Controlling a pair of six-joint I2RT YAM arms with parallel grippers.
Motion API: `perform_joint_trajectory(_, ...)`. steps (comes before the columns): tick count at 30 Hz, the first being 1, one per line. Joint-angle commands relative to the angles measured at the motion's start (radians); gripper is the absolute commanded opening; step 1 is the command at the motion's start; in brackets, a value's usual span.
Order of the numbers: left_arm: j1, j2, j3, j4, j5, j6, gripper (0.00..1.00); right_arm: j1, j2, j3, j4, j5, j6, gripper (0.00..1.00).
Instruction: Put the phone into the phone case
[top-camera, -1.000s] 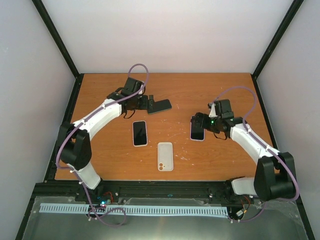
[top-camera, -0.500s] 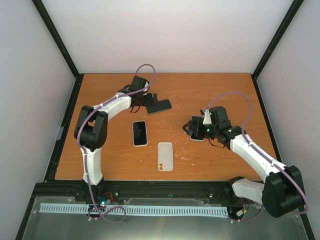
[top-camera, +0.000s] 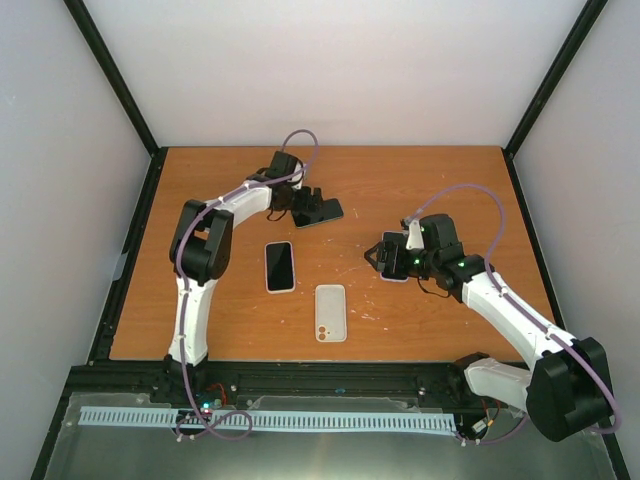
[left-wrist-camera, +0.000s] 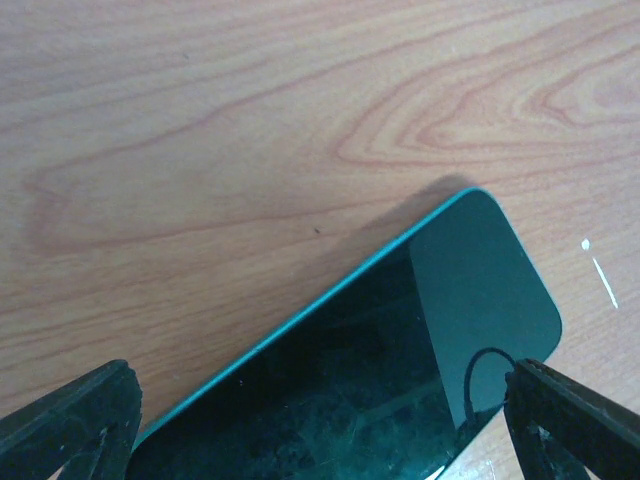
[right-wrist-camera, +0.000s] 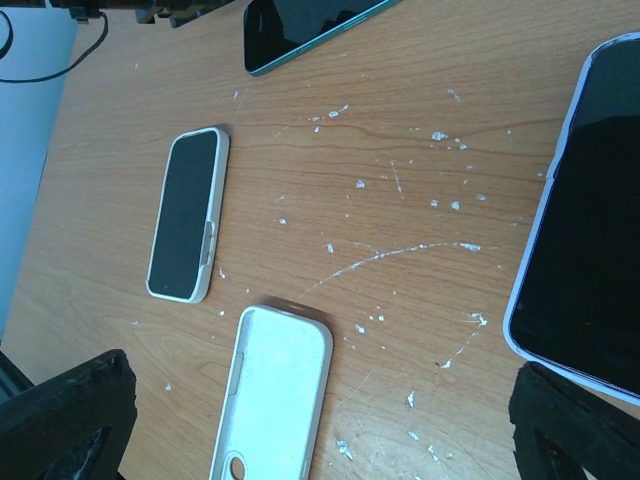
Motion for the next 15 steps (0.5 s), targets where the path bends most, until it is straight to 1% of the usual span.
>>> perform_joint_trajectory(1, 0.005, 0.021, 0.050, -0.008, 0.089, 0.053, 1.00, 0.008, -0.017, -0.006, 0.012, 0.001, 0.005, 1.00)
perform_joint_trajectory(8, 0.004, 0.050, 0.029, -0.047, 0.117, 0.068, 0.97, 0.008, -0.044, -0.021, 0.004, 0.006, 0.011, 1.00)
perform_joint_trajectory(11, 0.004, 0.025, -0.008, -0.043, 0.136, 0.065, 0.95, 0.008, -0.064, -0.029, 0.000, 0.020, 0.016, 1.00)
perform_joint_trajectory(15, 0.000, -0.037, -0.096, -0.014, 0.173, 0.051, 0.91, 0.009, -0.087, -0.051, 0.017, 0.013, 0.023, 1.00)
